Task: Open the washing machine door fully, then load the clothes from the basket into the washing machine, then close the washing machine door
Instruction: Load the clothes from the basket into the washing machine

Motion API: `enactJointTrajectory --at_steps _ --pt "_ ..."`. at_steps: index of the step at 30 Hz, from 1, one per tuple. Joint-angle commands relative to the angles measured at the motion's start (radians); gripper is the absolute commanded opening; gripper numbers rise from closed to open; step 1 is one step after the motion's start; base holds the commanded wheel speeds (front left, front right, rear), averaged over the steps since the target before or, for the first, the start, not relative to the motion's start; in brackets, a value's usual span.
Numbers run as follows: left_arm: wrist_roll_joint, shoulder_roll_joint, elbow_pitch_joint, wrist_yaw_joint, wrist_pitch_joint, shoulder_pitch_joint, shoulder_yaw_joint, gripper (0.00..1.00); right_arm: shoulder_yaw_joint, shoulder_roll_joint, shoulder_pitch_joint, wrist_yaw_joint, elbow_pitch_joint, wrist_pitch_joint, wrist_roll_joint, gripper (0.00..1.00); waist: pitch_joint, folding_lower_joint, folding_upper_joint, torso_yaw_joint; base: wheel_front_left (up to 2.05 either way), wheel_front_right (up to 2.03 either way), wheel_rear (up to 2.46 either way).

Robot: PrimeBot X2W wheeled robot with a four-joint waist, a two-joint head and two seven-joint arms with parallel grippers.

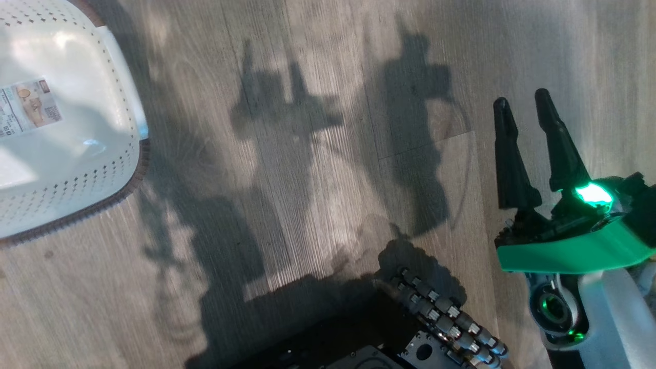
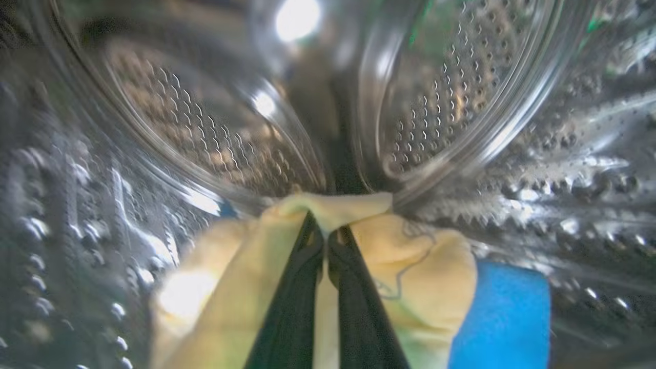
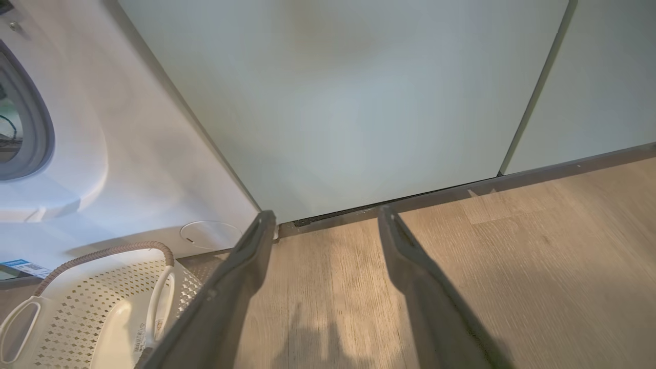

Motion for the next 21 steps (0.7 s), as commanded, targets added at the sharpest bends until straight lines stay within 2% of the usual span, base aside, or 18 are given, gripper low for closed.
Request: enactJointTrajectory --at_steps 1,6,7,8,15,21 --pt "-0.011 0.017 -0.016 -0.013 0.005 -0.016 0.021 0.00 0.009 -0.016 0.016 -0.003 -0.027 -0.006 0.007 1.00 0.001 0.0000 -0.0001 0.003 0.00 0.00 0.00" --pt "-0.040 -0.013 0.041 -0.037 0.009 -0.032 0.020 0.02 0.004 -0.016 0.012 -0.003 -0.027 -0.006 -0.001 1.00 -0.001 0.0000 -0.0001 0.014 0.00 0.00 0.00" --pt "-0.040 -0.020 0.048 -0.041 0.006 -0.036 0.015 0.31 0.003 -0.016 0.012 -0.003 -0.026 -0.006 -0.004 1.00 -0.003 0.0000 -0.0001 0.017 0.00 0.00 0.00" --pt "-0.040 -0.026 0.055 -0.040 0.000 -0.041 0.013 1.00 0.001 -0.016 0.011 -0.003 -0.026 -0.006 -0.008 1.00 -0.004 0.0000 -0.0001 0.021 0.00 0.00 0.00" --pt "-0.065 -0.090 0.105 -0.057 -0.014 -0.045 -0.002 1.00 -0.021 -0.016 0.015 -0.003 -0.027 -0.006 -0.033 1.00 -0.025 0.0000 -0.0001 0.070 0.00 0.00 0.00" --pt "-0.082 -0.129 0.104 -0.019 -0.084 0.006 0.001 1.00 -0.046 -0.016 0.025 -0.003 -0.027 -0.006 -0.071 1.00 -0.063 0.0000 -0.0001 0.126 0.00 0.00 0.00"
